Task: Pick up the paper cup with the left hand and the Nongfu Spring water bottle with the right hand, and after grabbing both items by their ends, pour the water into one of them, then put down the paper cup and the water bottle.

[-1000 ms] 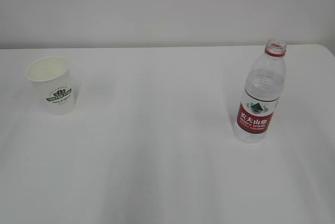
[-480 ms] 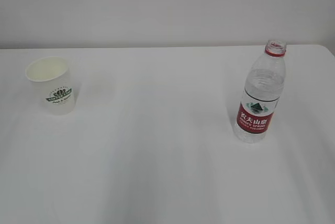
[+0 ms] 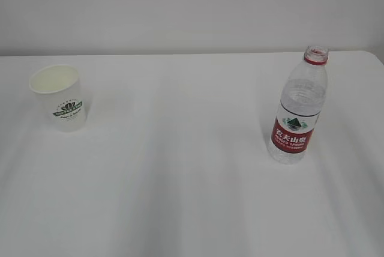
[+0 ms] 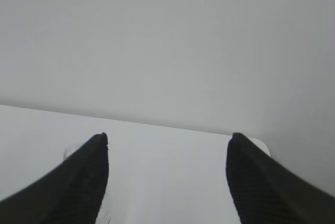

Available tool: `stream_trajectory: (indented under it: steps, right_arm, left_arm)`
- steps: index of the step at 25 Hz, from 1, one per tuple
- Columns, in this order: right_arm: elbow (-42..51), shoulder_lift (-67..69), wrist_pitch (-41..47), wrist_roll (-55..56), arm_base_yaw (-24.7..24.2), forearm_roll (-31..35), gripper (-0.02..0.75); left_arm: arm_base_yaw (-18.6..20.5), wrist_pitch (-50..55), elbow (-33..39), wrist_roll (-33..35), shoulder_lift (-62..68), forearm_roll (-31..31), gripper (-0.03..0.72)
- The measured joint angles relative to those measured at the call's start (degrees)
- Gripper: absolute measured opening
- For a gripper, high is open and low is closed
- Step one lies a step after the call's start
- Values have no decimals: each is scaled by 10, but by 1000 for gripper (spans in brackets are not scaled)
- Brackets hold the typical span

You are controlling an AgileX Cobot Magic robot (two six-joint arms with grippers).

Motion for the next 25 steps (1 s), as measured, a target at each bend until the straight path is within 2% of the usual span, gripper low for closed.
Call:
stream_trajectory:
  steps: [16, 20, 25]
  right_arm:
    - [0, 125, -78, 3, 0, 1, 537]
    - [1, 144, -99, 5, 0, 1, 537]
    - [57, 151, -183, 20, 0, 1, 537]
  left_arm:
    - [0, -115, 2, 0, 197, -14, 548]
    - [0, -149, 28, 0, 225, -28, 546]
    - [-17, -207, 77, 0, 232, -40, 547]
